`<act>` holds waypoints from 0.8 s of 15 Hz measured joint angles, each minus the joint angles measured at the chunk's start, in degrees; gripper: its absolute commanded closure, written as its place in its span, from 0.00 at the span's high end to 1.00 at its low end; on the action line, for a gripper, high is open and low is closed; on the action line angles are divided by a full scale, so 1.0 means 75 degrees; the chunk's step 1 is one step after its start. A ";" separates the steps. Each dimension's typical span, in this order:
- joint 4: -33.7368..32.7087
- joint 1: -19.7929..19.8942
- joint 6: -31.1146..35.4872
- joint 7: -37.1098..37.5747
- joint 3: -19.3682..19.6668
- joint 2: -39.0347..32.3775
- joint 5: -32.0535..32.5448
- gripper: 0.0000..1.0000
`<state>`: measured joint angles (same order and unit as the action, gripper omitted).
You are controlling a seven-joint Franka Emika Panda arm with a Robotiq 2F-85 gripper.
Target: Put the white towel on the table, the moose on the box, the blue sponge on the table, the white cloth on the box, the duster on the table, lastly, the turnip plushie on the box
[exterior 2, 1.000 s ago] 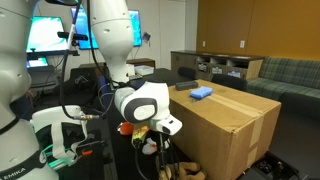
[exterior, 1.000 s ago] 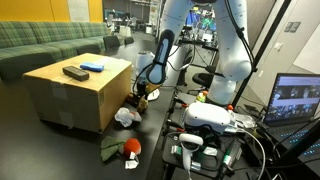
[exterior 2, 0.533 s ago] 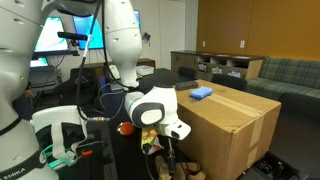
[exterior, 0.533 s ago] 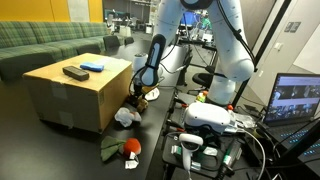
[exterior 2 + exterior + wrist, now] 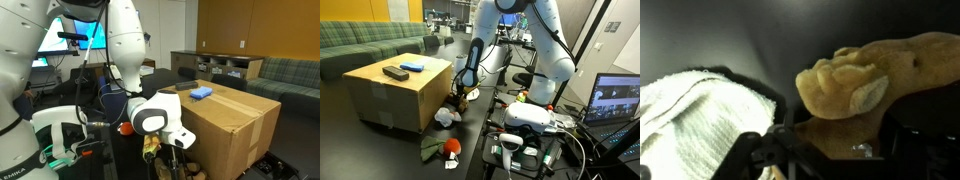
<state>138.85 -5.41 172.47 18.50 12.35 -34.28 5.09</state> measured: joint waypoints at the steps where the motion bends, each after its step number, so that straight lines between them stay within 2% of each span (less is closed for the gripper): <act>1: -0.0002 -0.0001 0.0004 -0.0007 -0.0002 -0.0037 -0.0019 0.42; 6: -0.0008 0.0003 0.0004 -0.0173 -0.0081 -0.0162 -0.0260 0.06; 8: -0.0010 0.0003 0.0003 -0.0244 -0.0108 -0.0138 -0.0308 0.02; 9: -0.0004 0.0001 -0.0002 -0.0274 -0.0115 -0.0103 -0.0309 0.05; 12: 0.0081 -0.0013 -0.0034 -0.0501 -0.0147 0.0119 -0.0309 0.04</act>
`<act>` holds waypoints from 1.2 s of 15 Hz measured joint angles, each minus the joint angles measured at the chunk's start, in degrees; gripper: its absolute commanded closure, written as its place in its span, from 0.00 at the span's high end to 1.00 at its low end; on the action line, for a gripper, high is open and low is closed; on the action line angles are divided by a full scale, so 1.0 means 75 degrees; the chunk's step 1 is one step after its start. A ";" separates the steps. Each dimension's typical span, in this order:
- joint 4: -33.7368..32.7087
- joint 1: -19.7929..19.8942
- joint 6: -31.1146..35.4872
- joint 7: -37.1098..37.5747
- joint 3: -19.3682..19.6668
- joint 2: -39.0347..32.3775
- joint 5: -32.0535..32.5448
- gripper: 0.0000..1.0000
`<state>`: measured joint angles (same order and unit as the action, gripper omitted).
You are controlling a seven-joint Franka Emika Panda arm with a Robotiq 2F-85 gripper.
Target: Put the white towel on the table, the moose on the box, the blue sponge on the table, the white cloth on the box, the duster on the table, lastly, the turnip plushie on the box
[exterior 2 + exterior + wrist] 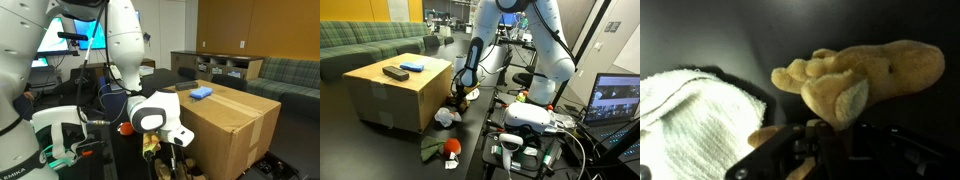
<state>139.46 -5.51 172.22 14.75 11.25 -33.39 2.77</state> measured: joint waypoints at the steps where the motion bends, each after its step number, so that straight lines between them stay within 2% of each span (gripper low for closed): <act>1: 0.0062 -0.0028 -0.0028 -0.0081 -0.0004 0.0126 0.0000 0.04; 7: 0.0686 -0.0441 -0.0758 -0.0316 0.0178 0.1475 0.0194 0.04; 9: 0.0889 -0.0686 -0.1151 -0.0202 0.0439 0.2123 0.0581 0.04; 12: 0.0990 -0.0865 -0.1981 0.0391 0.0690 0.3241 0.1602 0.04; 14: 0.0985 -0.0772 -0.2566 0.0794 0.0571 0.4022 0.2130 0.04; 18: 0.0940 -0.0135 -0.3561 0.1143 -0.0314 0.5453 0.2325 0.04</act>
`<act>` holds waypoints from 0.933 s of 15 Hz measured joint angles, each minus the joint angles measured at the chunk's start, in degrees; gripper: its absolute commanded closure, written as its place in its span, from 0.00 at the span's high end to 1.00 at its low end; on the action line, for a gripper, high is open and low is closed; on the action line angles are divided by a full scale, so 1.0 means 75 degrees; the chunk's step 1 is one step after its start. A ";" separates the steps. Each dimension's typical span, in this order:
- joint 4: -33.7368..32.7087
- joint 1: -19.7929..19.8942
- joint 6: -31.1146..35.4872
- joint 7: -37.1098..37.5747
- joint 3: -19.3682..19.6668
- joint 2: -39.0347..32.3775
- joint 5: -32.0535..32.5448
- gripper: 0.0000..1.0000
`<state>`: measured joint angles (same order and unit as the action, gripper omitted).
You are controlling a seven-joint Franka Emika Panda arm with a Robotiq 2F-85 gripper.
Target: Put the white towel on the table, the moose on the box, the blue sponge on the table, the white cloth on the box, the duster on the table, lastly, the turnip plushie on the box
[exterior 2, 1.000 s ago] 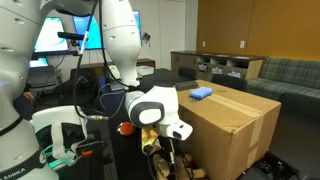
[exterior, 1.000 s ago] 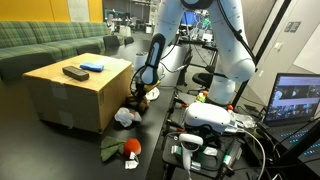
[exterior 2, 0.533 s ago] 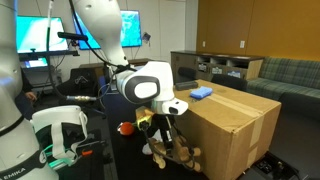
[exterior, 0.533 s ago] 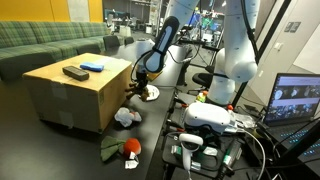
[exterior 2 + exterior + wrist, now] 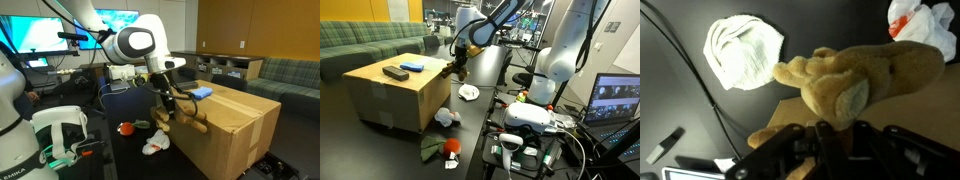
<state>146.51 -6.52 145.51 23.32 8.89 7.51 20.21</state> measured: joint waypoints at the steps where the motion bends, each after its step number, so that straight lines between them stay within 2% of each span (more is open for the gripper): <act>1: -0.0015 0.0168 -0.0158 0.0073 -0.0241 0.0285 0.0000 0.04; 4: -0.0150 0.0612 -0.0482 0.0250 -0.0823 0.0888 -0.0041 0.04; 7: -0.0460 0.1010 -0.0582 0.0504 -0.1186 0.1019 -0.0045 0.04; 10: -0.0884 0.1278 -0.0594 0.0787 -0.1369 0.0735 -0.0050 0.04; 14: -0.1698 0.1395 -0.0583 0.1300 -0.1425 -0.0294 -0.0048 0.04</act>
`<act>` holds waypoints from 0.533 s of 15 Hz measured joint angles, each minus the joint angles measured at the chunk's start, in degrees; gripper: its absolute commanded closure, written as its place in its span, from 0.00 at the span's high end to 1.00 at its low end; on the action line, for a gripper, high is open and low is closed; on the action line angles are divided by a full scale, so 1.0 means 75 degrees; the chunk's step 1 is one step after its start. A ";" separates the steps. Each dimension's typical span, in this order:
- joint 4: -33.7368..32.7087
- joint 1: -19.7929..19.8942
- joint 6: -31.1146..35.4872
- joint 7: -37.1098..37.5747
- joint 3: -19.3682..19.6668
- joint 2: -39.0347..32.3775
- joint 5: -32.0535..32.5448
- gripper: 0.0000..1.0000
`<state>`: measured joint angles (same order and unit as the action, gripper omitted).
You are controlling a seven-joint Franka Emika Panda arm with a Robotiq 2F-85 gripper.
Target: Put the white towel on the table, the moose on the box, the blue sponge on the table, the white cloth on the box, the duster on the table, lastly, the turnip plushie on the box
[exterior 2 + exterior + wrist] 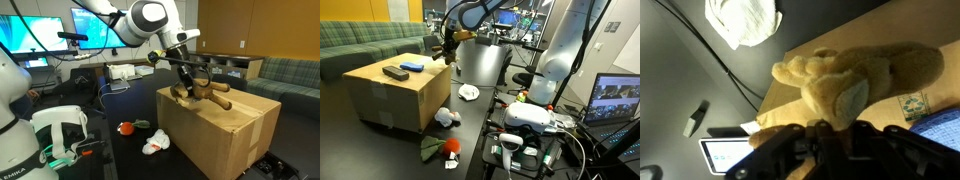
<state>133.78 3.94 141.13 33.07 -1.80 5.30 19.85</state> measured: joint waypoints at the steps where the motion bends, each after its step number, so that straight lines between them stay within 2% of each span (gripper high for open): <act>1: -0.0228 0.0000 0.0002 0.0116 0.0001 -0.0312 0.0000 0.04; 8: -0.1683 -0.0260 0.0021 0.0728 0.0365 -0.2180 0.0010 0.04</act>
<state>121.16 1.99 141.29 38.53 0.94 -11.05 19.93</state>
